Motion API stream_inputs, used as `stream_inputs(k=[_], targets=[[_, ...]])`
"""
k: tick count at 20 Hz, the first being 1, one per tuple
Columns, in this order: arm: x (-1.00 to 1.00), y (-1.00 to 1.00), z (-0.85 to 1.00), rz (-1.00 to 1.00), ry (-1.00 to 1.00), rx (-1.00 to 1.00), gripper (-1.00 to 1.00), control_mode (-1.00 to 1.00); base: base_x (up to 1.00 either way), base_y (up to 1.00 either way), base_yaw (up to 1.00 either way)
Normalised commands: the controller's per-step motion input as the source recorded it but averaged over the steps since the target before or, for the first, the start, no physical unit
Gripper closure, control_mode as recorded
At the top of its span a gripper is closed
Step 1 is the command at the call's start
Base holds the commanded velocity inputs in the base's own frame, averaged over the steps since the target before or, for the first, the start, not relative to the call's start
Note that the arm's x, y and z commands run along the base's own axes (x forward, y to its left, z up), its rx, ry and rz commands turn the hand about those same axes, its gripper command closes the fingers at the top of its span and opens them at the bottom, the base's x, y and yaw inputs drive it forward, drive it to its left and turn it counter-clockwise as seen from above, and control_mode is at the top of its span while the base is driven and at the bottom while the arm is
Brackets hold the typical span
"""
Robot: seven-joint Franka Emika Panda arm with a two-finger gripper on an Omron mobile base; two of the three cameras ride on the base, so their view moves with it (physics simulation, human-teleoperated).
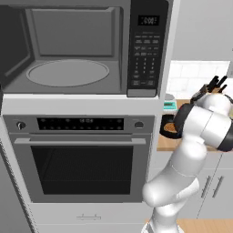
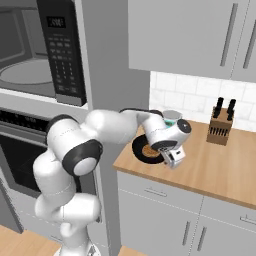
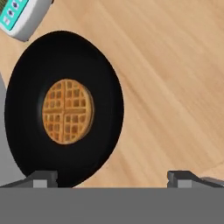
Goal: Open the microwave, place the bowl with waffle inside the microwave, then close the microwave door and turn it on.
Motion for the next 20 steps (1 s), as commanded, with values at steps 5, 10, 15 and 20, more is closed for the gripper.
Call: stream_inputs(k=[5,10,15,20], targets=[[0.38,-0.08,-0.37,0.04,0.04,-0.10,-1.00,-1.00,0.00,0.00,0.00],[0.41,0.00,-0.30,0.01,0.01,-0.08,-1.00,-1.00,0.00,0.00,0.00],[0.35,0.00,-0.27,0.00,0.01,-0.09,-1.00,-1.00,0.00,0.00,0.00],[0.14,0.01,-0.24,0.00,0.00,-0.13,-1.00,-1.00,0.00,0.00,0.00]])
